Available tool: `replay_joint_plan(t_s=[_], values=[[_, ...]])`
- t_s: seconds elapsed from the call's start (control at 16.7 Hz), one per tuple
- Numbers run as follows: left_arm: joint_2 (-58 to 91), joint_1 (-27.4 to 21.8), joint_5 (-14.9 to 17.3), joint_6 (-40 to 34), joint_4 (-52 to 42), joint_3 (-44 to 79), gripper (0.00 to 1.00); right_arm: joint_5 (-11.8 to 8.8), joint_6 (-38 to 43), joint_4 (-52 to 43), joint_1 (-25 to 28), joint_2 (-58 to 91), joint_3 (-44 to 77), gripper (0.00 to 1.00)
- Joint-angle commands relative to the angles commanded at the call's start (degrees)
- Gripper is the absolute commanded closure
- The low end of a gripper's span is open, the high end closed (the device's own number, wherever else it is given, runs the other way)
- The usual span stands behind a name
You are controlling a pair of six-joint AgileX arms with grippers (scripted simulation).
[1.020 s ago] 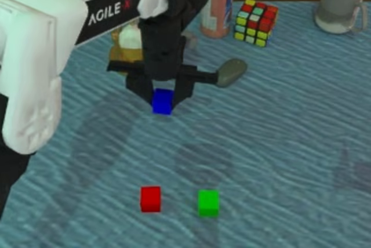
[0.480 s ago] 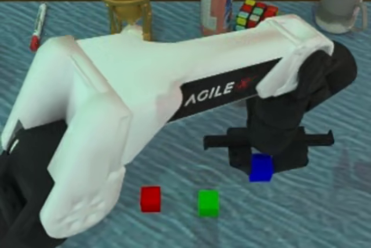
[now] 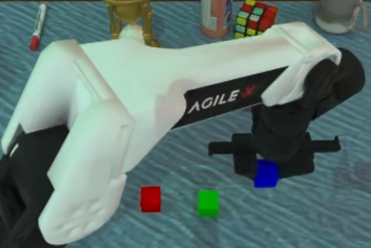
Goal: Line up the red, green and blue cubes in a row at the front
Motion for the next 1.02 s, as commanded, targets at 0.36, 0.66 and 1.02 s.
replay_joint_plan(t_s=[0.36, 0.66, 1.02], values=[[2.77, 0.12, 0.00, 0.01, 11.59, -8.34, 1.00, 0.00, 0.00, 0.00, 0.00, 0.00, 0.00, 0.00], [3.13, 0.06, -0.03, 0.01, 12.52, -9.16, 1.00, 0.00, 0.00, 0.00, 0.00, 0.00, 0.00, 0.00], [3.13, 0.06, -0.03, 0.01, 12.52, -9.16, 0.55, 0.00, 0.00, 0.00, 0.00, 0.00, 0.00, 0.00]])
